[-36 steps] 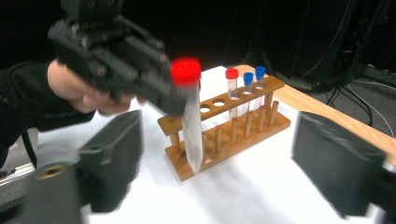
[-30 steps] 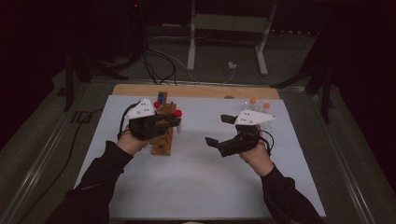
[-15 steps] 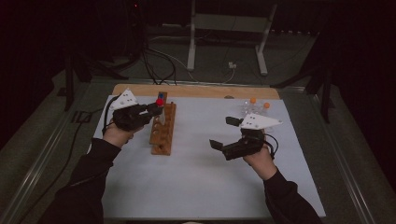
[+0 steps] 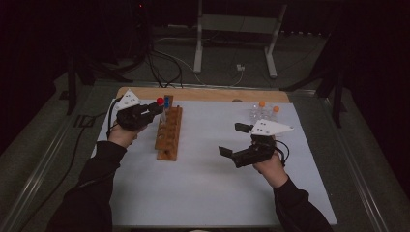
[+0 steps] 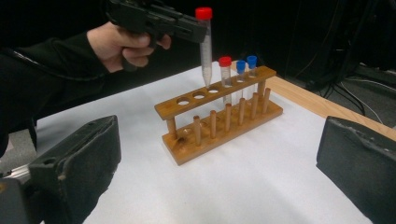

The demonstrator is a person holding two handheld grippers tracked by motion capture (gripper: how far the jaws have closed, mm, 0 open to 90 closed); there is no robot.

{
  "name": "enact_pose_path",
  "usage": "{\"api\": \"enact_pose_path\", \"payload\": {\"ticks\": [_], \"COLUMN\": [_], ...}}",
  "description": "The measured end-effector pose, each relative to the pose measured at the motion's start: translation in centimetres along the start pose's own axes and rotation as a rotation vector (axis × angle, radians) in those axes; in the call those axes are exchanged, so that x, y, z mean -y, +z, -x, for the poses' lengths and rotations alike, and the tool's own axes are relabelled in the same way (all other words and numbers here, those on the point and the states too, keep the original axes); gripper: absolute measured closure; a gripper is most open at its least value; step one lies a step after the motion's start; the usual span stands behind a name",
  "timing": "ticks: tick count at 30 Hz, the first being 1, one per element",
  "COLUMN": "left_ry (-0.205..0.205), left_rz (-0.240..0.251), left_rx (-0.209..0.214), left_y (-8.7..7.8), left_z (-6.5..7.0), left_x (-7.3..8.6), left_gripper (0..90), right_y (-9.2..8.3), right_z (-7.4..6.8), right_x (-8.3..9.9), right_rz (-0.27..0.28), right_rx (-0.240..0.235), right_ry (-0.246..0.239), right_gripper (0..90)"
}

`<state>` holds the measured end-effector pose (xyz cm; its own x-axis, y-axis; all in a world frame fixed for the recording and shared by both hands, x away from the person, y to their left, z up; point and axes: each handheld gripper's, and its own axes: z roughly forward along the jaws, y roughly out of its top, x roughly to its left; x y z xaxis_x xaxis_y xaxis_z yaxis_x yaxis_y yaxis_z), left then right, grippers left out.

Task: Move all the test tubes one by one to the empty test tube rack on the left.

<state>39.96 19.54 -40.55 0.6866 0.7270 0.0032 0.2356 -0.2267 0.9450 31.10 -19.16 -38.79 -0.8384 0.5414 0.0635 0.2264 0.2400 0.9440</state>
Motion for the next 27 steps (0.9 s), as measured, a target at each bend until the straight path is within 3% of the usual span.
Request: {"api": "enact_pose_path", "payload": {"ticks": [6, 15, 27], "left_ry": [-0.009, -0.035, -0.029], "left_rz": [-0.009, -0.029, -0.094], "left_rx": [-0.026, -0.025, -0.029], "left_y": [0.8, 1.5, 2.2], "left_z": [-0.5, -0.4, -0.3], "left_x": [1.0, 2.6, 3.9], "left_gripper": [75.9, 75.9, 75.8], "right_y": [-0.1, -0.2, 0.0], "right_z": [0.0, 0.0, -0.1], "right_x": [0.1, 0.1, 0.2], "right_rz": [-0.001, -0.007, -0.018], "right_rx": [0.001, 0.002, -0.004], "right_ry": [0.001, -0.004, -0.009], "right_gripper": [0.0, 0.0, 0.0]}}
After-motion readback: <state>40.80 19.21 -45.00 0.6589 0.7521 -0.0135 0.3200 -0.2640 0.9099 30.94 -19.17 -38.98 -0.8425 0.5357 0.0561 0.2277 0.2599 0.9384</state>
